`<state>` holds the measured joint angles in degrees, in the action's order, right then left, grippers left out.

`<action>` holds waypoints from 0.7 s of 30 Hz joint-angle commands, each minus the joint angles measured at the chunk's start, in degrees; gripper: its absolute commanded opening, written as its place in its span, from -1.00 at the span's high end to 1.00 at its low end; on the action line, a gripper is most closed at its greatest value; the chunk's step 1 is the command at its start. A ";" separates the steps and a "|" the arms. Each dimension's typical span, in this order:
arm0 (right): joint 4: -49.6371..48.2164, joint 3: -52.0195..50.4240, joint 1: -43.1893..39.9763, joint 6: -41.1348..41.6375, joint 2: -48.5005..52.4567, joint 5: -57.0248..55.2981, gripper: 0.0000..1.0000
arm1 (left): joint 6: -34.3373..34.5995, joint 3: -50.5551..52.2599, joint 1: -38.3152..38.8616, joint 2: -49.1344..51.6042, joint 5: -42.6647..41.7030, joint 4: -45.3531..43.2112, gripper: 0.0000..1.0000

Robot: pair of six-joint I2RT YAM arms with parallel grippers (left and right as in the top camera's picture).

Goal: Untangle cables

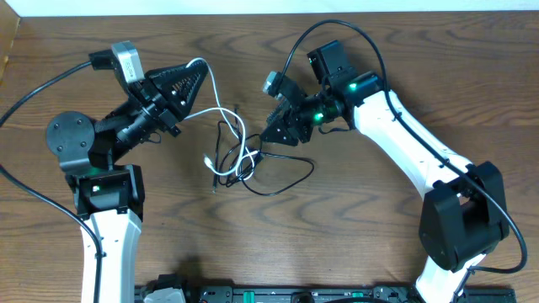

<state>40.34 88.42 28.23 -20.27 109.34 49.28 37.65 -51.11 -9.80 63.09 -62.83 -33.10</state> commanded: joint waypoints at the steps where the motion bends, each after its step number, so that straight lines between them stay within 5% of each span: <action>1: -0.20 -0.68 1.64 -2.27 0.61 0.07 -0.05 | -0.48 -0.81 -1.27 0.15 -0.63 -0.37 0.85; 21: -5.55 -1.29 10.10 0.15 6.19 -20.28 0.16 | -0.50 -0.81 -1.81 0.15 -0.59 -0.37 0.85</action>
<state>35.20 87.42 37.87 -21.10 115.02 34.17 37.65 -51.11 -11.27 63.29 -62.89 -33.06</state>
